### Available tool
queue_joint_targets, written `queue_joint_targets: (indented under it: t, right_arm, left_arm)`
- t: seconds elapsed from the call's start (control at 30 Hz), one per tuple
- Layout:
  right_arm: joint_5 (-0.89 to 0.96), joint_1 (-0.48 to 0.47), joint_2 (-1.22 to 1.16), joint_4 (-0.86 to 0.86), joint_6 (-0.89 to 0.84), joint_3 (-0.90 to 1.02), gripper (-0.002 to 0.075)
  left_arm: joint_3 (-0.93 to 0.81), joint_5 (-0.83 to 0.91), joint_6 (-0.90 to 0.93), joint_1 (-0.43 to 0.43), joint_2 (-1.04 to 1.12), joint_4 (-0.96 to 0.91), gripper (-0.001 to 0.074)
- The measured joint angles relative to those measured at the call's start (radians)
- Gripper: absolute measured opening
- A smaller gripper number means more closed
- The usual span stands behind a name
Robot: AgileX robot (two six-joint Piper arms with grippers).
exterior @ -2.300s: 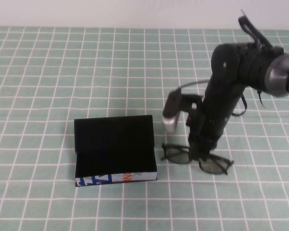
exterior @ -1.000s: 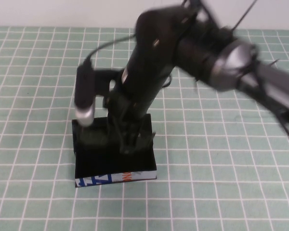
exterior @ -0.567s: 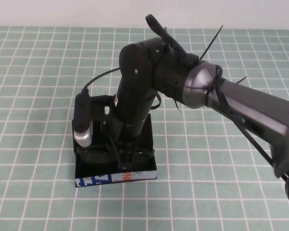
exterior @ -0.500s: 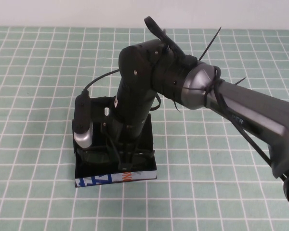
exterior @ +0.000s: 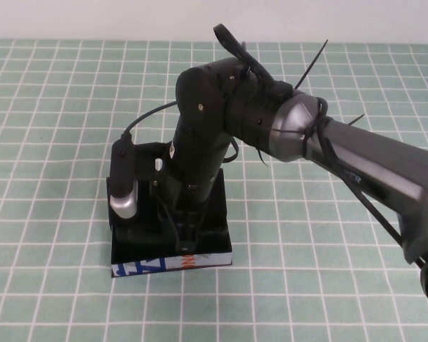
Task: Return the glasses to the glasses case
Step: Place the glasses in the glasses case
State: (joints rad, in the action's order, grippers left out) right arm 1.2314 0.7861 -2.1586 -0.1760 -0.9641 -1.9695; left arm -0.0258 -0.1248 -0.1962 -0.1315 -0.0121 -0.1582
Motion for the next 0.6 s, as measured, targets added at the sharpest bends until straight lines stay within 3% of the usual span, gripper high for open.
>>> queue_joint_targets:
  t: [0.2, 0.43, 0.6]
  right_arm:
    - [0.000, 0.000, 0.000, 0.000, 0.000, 0.000, 0.0099]
    - [0.000, 0.000, 0.007, 0.000, 0.000, 0.000, 0.0104]
    - [0.000, -0.006, 0.065, -0.002, 0.000, 0.000, 0.0104]
  left_arm:
    - [0.000, 0.000, 0.000, 0.000, 0.000, 0.000, -0.0002]
    - [0.000, -0.005, -0.029, 0.000, 0.000, 0.000, -0.0002]
    - [-0.001, -0.188, -0.124, 0.000, 0.000, 0.000, -0.0002]
